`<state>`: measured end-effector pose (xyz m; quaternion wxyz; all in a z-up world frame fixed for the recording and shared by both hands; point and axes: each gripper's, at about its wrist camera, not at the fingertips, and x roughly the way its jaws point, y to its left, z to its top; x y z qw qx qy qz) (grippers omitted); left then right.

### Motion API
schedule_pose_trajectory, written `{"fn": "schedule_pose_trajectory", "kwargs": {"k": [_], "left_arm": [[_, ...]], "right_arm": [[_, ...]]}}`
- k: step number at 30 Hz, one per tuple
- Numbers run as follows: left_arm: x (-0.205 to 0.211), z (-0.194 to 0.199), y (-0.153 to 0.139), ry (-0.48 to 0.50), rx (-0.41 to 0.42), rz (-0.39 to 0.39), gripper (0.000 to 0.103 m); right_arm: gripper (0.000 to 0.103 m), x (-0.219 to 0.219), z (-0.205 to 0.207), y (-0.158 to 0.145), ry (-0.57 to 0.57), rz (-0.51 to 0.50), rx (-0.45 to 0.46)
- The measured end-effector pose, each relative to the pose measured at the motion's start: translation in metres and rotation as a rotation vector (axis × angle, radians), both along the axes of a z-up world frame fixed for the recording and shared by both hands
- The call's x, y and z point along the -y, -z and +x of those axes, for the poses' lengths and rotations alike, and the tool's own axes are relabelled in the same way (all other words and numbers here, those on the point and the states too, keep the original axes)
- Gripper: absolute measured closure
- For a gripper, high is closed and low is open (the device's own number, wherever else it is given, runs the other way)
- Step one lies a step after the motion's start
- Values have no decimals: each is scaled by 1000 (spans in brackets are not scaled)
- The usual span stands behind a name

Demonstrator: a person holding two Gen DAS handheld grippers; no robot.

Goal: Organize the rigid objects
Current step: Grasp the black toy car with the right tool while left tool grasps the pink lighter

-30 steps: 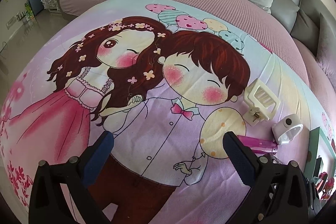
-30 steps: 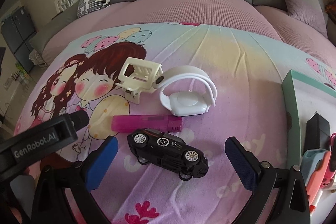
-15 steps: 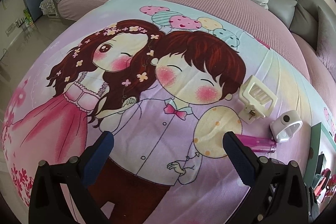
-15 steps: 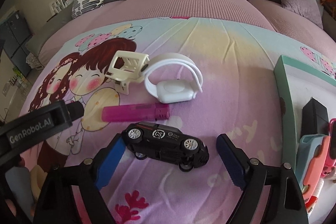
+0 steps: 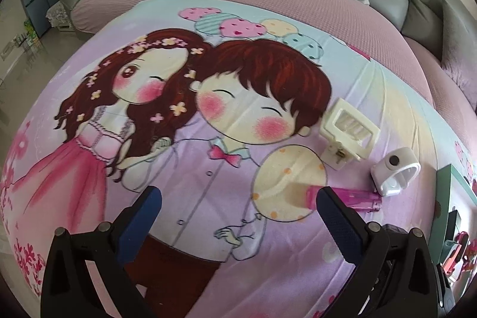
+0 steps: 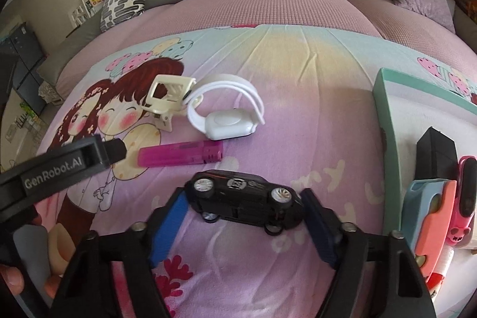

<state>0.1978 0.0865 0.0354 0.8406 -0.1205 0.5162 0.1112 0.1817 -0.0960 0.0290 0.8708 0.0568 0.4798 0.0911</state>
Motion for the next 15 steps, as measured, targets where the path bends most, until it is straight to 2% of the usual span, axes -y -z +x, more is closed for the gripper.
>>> {"fn": "schedule_pose_trajectory", "kwargs": {"k": [5, 15], "left_arm": [[9, 5, 4, 45, 4, -48, 0], [18, 10, 6, 62, 2, -72, 0]], "right_arm": [[27, 2, 0, -4, -15, 13, 3], [27, 28, -4, -42, 31, -46, 114]]}}
